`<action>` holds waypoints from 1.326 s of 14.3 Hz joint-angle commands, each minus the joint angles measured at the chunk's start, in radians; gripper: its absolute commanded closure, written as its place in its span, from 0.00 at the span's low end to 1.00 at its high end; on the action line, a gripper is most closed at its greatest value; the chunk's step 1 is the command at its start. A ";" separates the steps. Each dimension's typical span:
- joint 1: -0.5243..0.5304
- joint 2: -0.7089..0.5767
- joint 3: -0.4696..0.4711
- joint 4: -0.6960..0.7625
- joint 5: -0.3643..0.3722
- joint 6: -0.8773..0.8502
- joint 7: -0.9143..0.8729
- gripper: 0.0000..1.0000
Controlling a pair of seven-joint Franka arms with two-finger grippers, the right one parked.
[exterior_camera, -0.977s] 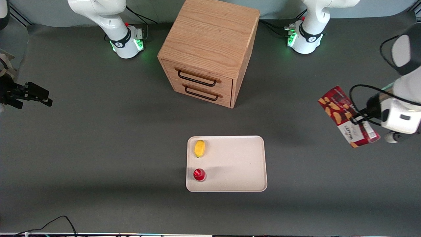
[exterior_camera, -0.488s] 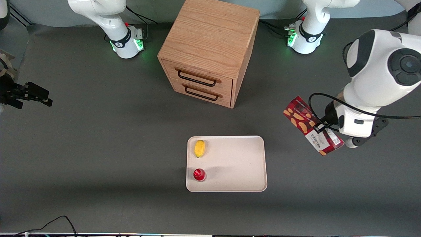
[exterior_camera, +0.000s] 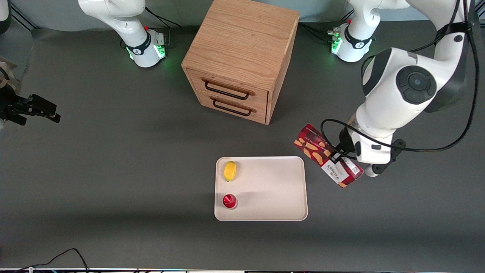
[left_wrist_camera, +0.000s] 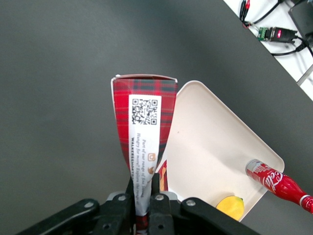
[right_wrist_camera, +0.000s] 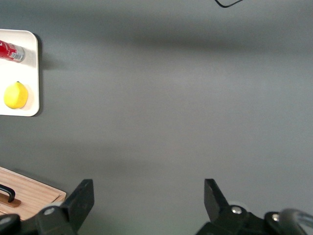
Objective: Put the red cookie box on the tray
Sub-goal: 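Carry the held cookie box with the left gripper over the white tray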
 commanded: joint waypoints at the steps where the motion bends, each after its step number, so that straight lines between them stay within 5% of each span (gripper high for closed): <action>1: -0.028 0.062 -0.007 0.054 0.060 0.004 -0.080 1.00; 4: -0.076 0.143 -0.007 0.100 0.122 0.044 -0.186 1.00; 11: -0.111 0.280 -0.007 0.146 0.133 0.159 -0.300 1.00; 19: -0.145 0.381 -0.005 0.148 0.198 0.210 -0.306 1.00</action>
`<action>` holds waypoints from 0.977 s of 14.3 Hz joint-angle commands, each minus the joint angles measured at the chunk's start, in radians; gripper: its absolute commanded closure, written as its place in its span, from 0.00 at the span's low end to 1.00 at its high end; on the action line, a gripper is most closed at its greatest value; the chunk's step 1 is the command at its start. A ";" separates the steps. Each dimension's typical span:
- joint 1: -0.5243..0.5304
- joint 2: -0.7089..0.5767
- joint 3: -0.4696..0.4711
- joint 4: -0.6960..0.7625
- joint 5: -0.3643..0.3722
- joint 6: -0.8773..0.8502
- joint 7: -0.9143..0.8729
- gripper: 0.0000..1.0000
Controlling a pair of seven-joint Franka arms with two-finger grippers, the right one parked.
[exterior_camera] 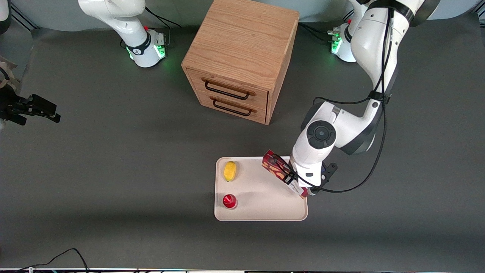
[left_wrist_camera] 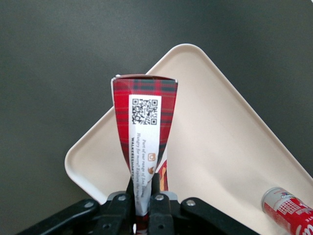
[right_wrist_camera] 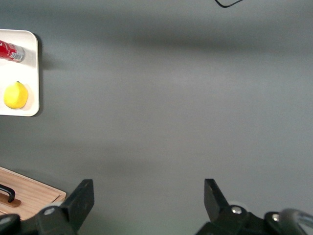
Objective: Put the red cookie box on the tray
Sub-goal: 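Lower the box onto the tray and open the left gripper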
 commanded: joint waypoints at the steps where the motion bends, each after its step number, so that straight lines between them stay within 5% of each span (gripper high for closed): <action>1: -0.010 0.034 0.007 0.042 0.040 0.008 -0.022 1.00; 7: -0.012 0.083 0.005 0.042 0.152 0.061 0.002 1.00; 14: -0.010 0.095 -0.019 0.043 0.138 0.066 0.076 1.00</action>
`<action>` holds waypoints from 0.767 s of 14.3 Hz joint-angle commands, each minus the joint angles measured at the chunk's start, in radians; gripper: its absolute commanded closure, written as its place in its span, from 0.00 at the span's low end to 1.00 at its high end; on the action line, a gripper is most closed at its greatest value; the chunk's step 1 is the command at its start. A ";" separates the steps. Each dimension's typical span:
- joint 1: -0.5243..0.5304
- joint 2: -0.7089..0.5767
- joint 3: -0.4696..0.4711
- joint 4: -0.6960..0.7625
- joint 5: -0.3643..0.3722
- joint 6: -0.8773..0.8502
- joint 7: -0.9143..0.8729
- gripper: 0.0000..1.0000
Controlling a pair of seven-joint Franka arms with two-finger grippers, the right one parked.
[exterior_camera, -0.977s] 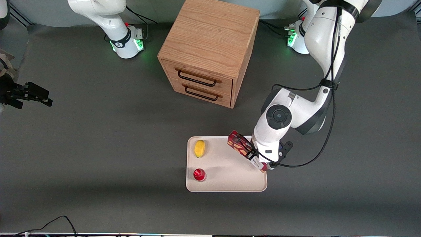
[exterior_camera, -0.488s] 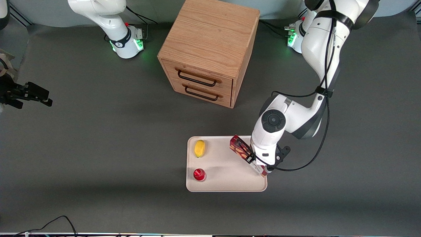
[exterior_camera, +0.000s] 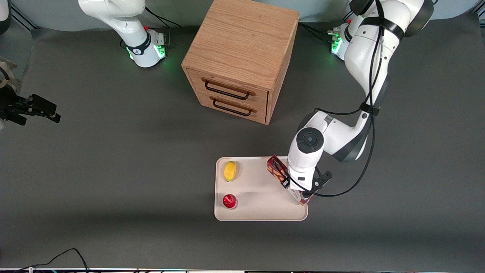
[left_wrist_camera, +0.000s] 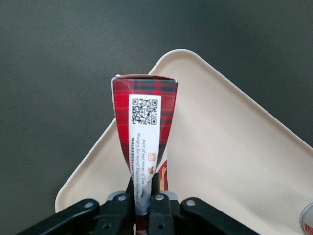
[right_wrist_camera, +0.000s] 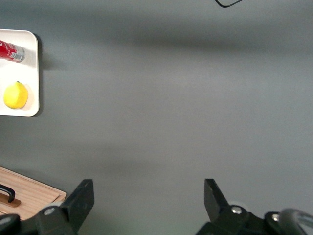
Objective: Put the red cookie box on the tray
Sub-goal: 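Lower the box onto the tray and open the left gripper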
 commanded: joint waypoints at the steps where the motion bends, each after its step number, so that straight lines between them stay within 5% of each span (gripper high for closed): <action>1: -0.008 0.020 -0.014 0.035 0.003 0.003 0.012 1.00; 6: -0.008 0.037 -0.014 0.047 -0.025 0.003 0.013 1.00; 7: -0.008 0.037 -0.014 0.047 -0.025 0.003 0.015 0.87; 8: -0.007 0.038 -0.014 0.047 -0.025 0.011 0.015 0.59; 11: -0.005 0.040 -0.013 0.047 -0.025 0.025 0.015 0.38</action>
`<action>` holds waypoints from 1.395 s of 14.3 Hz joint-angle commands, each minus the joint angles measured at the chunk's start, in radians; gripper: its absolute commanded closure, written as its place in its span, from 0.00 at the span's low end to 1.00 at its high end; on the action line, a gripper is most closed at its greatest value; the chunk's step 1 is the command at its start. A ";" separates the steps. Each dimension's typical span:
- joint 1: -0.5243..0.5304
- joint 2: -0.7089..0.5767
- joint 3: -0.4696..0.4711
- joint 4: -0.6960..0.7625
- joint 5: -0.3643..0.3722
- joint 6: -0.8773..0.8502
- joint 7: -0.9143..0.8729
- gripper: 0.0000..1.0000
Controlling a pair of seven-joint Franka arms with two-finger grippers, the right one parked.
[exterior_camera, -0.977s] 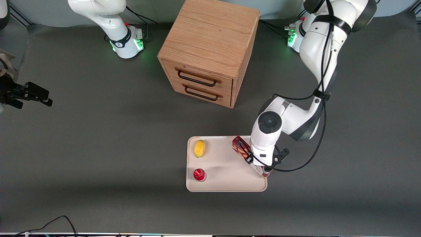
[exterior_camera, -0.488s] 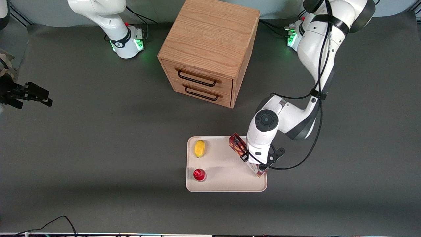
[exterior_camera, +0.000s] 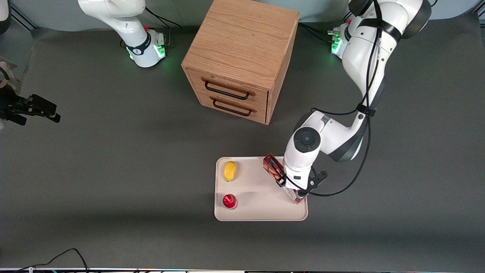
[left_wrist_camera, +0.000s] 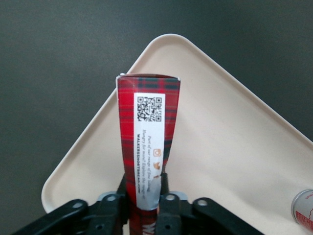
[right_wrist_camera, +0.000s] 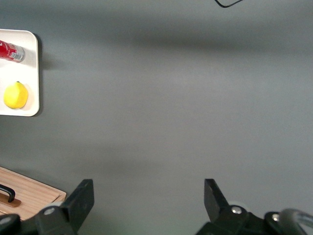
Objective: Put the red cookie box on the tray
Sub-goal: 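Lower the box onto the tray and open the left gripper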
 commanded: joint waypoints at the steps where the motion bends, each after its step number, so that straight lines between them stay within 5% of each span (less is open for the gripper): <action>1: -0.001 0.019 0.003 0.034 -0.011 0.005 0.014 0.36; 5: 0.003 0.002 0.002 0.036 -0.010 -0.013 0.012 0.36; 8: 0.009 -0.040 0.003 0.059 -0.005 -0.085 0.017 0.19; 10: 0.034 -0.074 -0.001 0.097 -0.014 -0.183 0.049 0.17; 15: 0.101 -0.281 -0.006 0.111 -0.099 -0.477 0.230 0.12; 20: 0.193 -0.456 -0.006 0.116 -0.106 -0.703 0.411 0.10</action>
